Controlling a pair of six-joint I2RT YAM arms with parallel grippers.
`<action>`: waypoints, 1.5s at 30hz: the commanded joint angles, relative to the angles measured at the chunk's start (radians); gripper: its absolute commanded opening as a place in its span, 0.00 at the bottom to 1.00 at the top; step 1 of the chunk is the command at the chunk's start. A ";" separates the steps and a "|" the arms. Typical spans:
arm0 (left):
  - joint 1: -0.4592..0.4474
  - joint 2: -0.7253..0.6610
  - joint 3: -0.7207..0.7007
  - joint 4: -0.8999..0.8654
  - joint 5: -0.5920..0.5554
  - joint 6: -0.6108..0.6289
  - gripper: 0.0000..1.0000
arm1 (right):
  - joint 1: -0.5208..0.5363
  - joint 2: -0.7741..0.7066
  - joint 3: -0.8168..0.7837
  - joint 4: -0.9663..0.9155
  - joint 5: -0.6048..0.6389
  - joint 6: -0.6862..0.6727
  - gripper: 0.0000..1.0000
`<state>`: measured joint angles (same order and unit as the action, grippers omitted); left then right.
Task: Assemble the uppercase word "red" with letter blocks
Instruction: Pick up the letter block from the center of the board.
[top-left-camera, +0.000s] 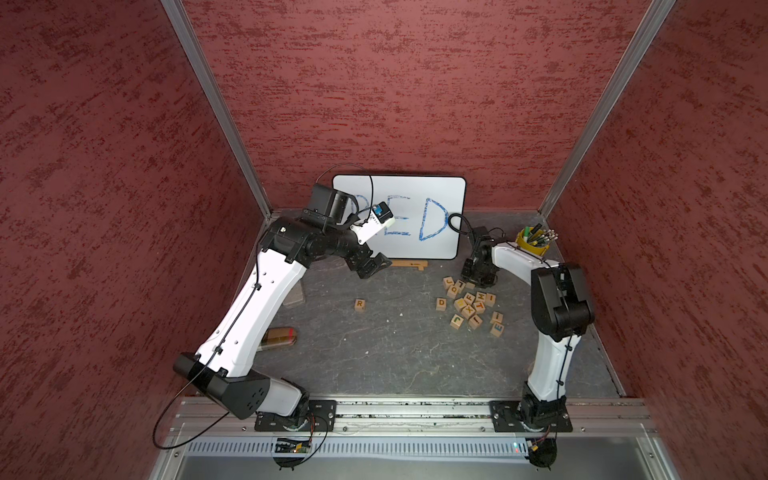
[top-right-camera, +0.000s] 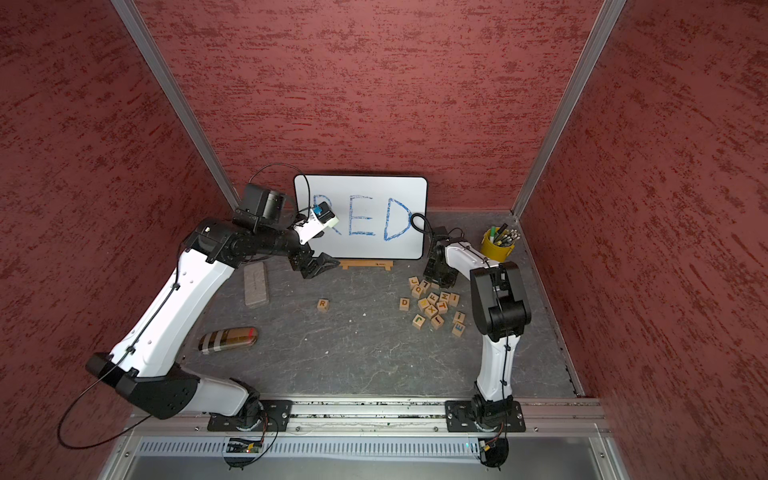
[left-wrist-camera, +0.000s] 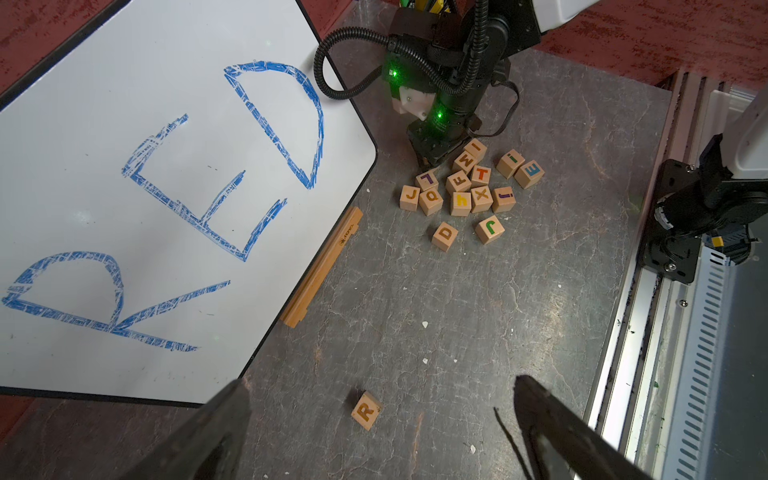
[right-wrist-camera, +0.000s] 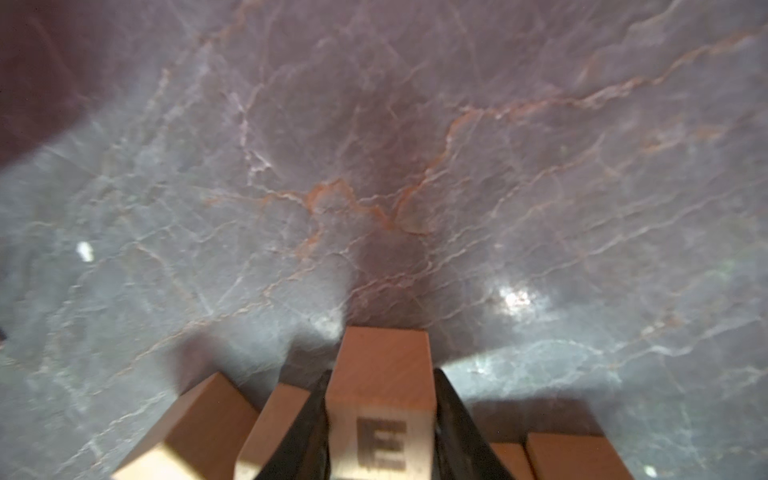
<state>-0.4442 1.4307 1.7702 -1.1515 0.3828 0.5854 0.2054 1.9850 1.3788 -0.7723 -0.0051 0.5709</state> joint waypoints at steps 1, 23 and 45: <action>-0.005 -0.031 -0.010 0.000 -0.005 0.017 1.00 | -0.008 0.011 0.008 -0.028 0.044 -0.015 0.36; -0.014 -0.052 -0.021 0.075 -0.126 -0.045 0.99 | -0.010 -0.047 0.069 -0.066 0.027 -0.114 0.13; 0.053 -0.018 0.024 0.097 -0.102 -0.150 0.99 | 0.178 -0.151 0.306 -0.246 -0.013 -0.094 0.13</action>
<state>-0.3969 1.4048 1.7645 -1.0763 0.2638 0.4553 0.3237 1.8271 1.6337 -0.9707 -0.0177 0.4496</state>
